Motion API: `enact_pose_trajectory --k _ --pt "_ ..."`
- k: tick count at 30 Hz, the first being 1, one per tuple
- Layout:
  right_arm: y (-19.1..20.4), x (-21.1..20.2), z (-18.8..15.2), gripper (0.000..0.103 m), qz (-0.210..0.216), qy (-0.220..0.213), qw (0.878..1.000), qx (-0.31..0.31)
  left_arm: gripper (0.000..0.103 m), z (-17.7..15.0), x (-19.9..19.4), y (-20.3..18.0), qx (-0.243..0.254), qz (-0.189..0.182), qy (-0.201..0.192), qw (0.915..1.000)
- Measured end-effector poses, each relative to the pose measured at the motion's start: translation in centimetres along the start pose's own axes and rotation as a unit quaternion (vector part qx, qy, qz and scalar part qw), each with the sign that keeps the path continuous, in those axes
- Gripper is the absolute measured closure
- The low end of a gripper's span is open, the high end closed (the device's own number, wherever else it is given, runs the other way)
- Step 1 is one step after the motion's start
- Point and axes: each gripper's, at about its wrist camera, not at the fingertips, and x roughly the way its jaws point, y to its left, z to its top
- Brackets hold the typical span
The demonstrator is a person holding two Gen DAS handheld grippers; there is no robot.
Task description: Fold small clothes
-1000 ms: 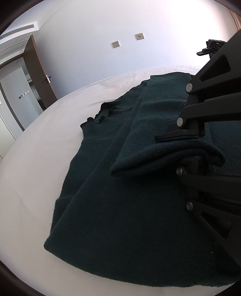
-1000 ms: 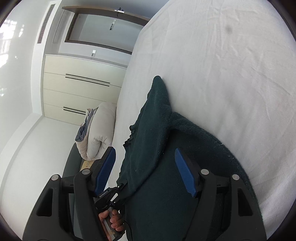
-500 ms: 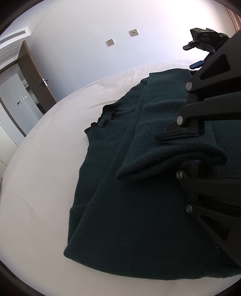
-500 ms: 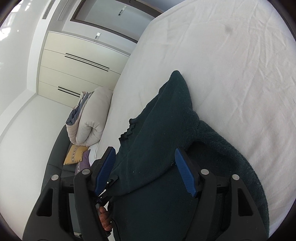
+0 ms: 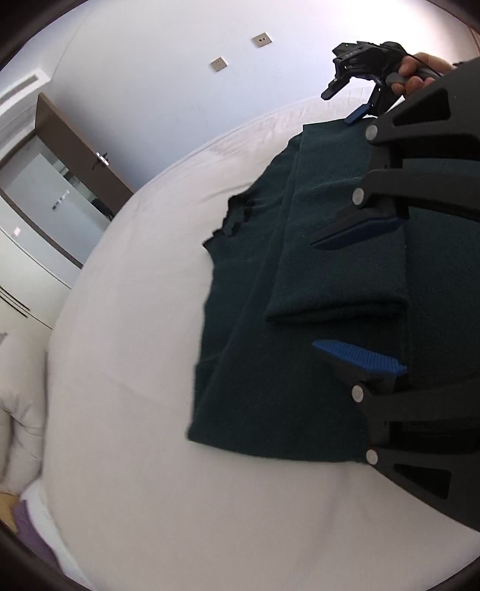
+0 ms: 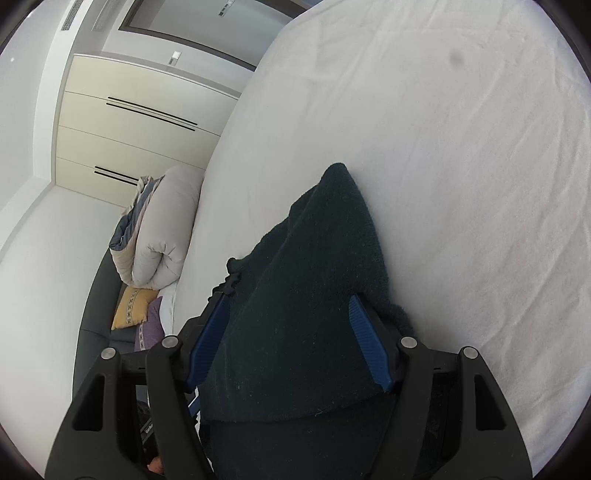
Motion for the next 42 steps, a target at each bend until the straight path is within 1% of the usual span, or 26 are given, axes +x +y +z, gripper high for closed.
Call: enact_pose_trajectory --k 1,3,4,6,8,9,10,11,12,14,16,17,18,20,22,25,28,30,32,34,36,38,40,42 --pt "0.3 -0.4 0.0 0.036 0.009 -0.007 1.000 -0.001 0.050 0.3 -0.5 -1.0 0.019 0.000 -0.010 0.9998" --pt "1.3 -0.8 0.2 0.036 0.033 -0.010 0.999 -0.006 0.044 0.6 -0.3 -3.0 0.052 -0.001 -0.012 0.9986" --pt "2.0 -0.5 0.3 0.036 0.038 -0.006 0.999 -0.013 0.038 0.5 0.3 -3.8 0.067 -0.005 -0.006 0.9977" --pt "3.0 0.5 0.3 0.035 0.033 0.006 0.999 -0.034 0.037 0.1 2.3 -4.5 0.088 0.001 0.014 0.9960" --pt "3.0 2.2 0.2 0.030 0.018 0.032 0.998 -0.043 0.038 -0.9 4.6 -3.7 0.082 0.019 0.048 0.9953" --pt "2.3 3.1 0.3 0.030 0.005 0.051 0.998 -0.044 0.039 -1.6 5.2 -3.0 0.076 0.018 0.056 0.9953" --pt "1.4 3.6 0.2 0.035 -0.006 0.056 0.997 -0.046 0.040 -2.2 4.8 -2.7 0.083 0.011 0.041 0.9956" --pt "0.6 3.5 0.2 0.040 0.007 0.055 0.997 -0.048 0.040 -2.5 4.3 -2.6 0.093 0.010 0.033 0.9951" --pt "0.0 2.9 0.2 0.040 0.022 0.052 0.997 -0.045 0.040 -2.9 3.9 -2.7 0.101 0.014 0.037 0.9942" --pt "-1.0 1.0 0.1 0.038 0.026 0.039 0.998 -0.029 0.039 -3.6 2.3 -2.7 0.110 0.012 0.040 0.9931" --pt "-1.7 -1.7 -0.3 0.037 0.006 0.021 1.000 -0.022 0.038 -4.6 0.1 -2.3 0.113 0.016 0.041 0.9926" --pt "-2.0 -3.2 -0.6 0.036 -0.013 0.010 1.000 -0.020 0.038 -5.3 -1.3 -2.1 0.114 0.015 0.038 0.9926" --pt "-2.3 -4.9 -0.9 0.036 -0.018 -0.001 1.000 -0.020 0.037 -6.0 -2.8 -1.7 0.115 0.017 0.032 0.9927" --pt "-2.6 -8.2 -1.3 0.036 -0.004 -0.015 1.000 -0.020 0.026 -7.5 -6.0 -0.8 0.112 0.022 0.019 0.9933" --pt "-2.6 -11.3 -2.2 0.036 -0.005 -0.023 0.999 -0.031 0.019 -9.1 -9.2 0.0 0.107 0.026 0.007 0.9939" --pt "-2.2 -14.6 -4.4 0.036 -0.014 -0.017 0.998 -0.065 0.010 -12.2 -13.5 1.6 0.091 0.032 0.001 0.9954" --pt "-2.4 -17.0 -7.4 0.036 -0.025 -0.001 0.995 -0.100 0.010 -15.3 -16.1 3.2 0.071 0.034 0.020 0.9967" --pt "-3.0 -18.4 -9.2 0.036 -0.033 0.011 0.993 -0.115 0.010 -17.3 -17.3 4.7 0.043 0.032 0.031 0.9981" --pt "-3.6 -19.7 -10.9 0.036 -0.032 0.023 0.992 -0.121 0.011 -19.1 -18.3 6.2 0.007 0.010 0.047 0.9988" --pt "-4.2 -21.2 -12.1 0.036 -0.030 0.031 0.991 -0.123 0.011 -20.8 -19.3 7.2 -0.017 -0.005 0.054 0.9984" --pt "-4.9 -22.6 -12.9 0.036 -0.029 0.033 0.991 -0.123 0.013 -22.2 -19.7 7.8 -0.030 -0.017 0.062 0.9975" --pt "-5.6 -23.7 -13.7 0.036 -0.029 0.040 0.991 -0.123 0.017 -23.3 -19.5 8.4 -0.042 -0.024 0.078 0.9958" --pt "-6.2 -24.2 -14.3 0.036 -0.040 0.049 0.990 -0.126 0.019 -24.0 -19.2 8.6 -0.046 -0.032 0.095 0.9940" --pt "-6.7 -24.7 -15.0 0.036 -0.043 0.057 0.990 -0.124 0.021 -24.5 -19.0 8.5 -0.042 -0.038 0.103 0.9931"
